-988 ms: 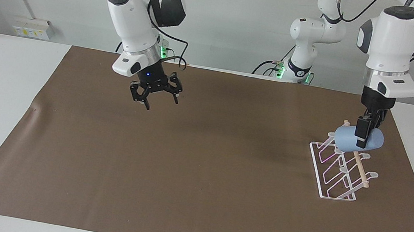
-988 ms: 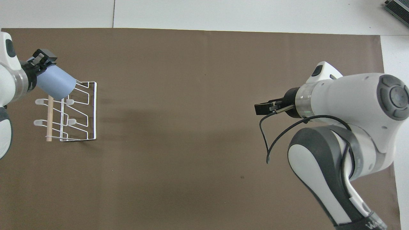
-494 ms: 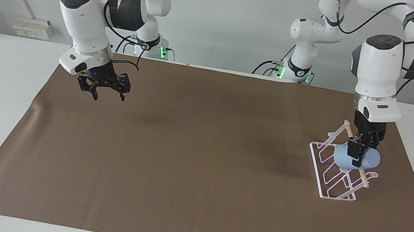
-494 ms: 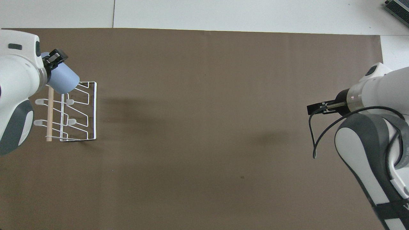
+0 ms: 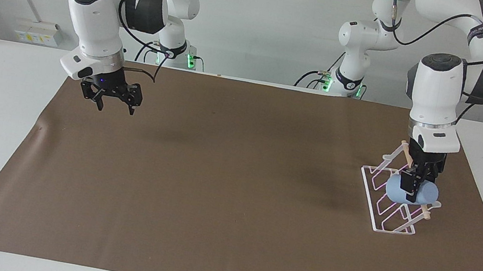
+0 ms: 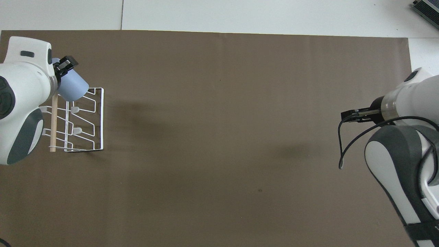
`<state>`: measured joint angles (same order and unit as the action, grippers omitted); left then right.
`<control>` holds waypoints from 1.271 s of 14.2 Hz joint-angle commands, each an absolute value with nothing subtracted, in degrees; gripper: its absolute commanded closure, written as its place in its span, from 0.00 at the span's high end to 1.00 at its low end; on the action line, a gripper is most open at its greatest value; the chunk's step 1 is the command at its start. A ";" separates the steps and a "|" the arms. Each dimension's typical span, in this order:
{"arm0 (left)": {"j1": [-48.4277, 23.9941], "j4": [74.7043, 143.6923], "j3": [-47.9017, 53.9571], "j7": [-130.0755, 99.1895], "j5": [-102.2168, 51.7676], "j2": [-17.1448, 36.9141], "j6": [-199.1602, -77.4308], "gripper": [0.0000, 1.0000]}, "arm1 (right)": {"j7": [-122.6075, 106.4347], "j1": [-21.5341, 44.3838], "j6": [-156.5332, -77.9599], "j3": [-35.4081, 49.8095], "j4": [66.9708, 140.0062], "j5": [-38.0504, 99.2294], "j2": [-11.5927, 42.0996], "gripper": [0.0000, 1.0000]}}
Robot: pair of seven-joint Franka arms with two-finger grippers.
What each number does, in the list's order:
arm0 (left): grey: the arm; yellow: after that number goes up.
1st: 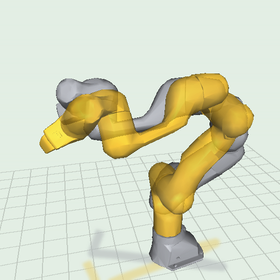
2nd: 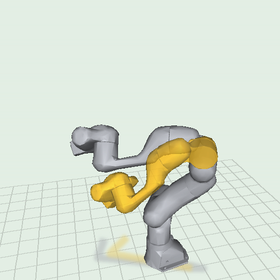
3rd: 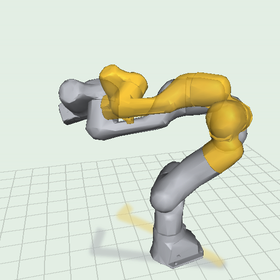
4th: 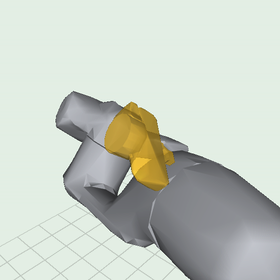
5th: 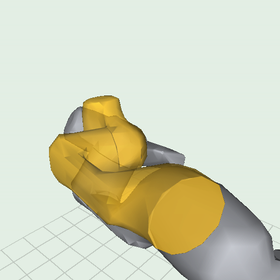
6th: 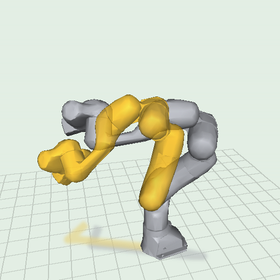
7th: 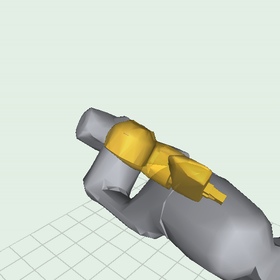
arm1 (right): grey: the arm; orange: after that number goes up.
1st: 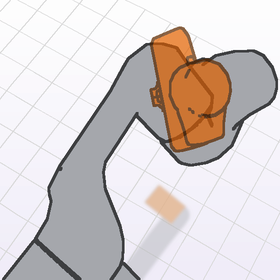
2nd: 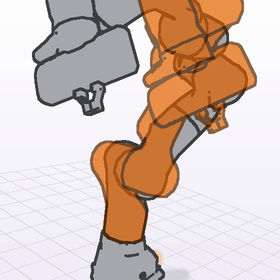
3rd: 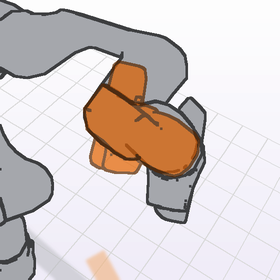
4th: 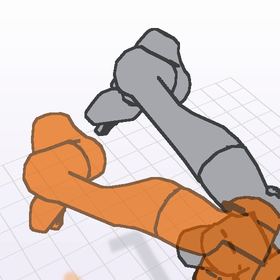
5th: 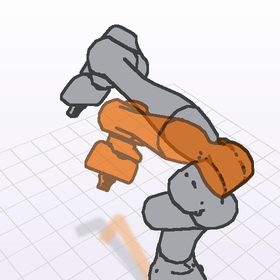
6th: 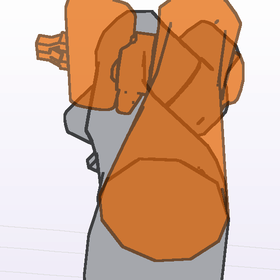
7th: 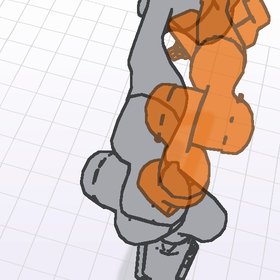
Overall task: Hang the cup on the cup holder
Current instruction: 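Lower the cup onto the rack's top hook and open the left gripper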
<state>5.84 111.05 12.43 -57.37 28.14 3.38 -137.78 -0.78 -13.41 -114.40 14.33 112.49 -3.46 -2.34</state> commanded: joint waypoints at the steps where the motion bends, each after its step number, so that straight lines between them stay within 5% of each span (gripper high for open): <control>1: 6.77 114.87 12.57 -57.04 29.62 2.11 -139.65 0.00 | 0.26 -14.24 -113.20 14.68 112.59 -4.75 -3.25 0.39; 7: 6.42 108.20 12.57 -58.18 29.62 4.04 -136.06 0.00 | 0.61 -15.20 -113.38 14.50 112.15 -4.92 -3.08 0.43; 12: 6.59 112.14 12.66 -58.36 31.20 3.25 -138.07 0.00 | 0.44 -15.82 -112.59 12.93 110.05 -6.86 -3.16 0.48; 18: 6.77 116.54 12.57 -59.06 31.29 2.90 -141.94 0.00 | 0.44 -15.73 -101.26 13.27 99.42 -5.80 -2.37 0.48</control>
<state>6.31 114.35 12.45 -57.68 29.81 3.73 -139.87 -0.76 -15.36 -104.57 12.62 102.74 -5.36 -2.73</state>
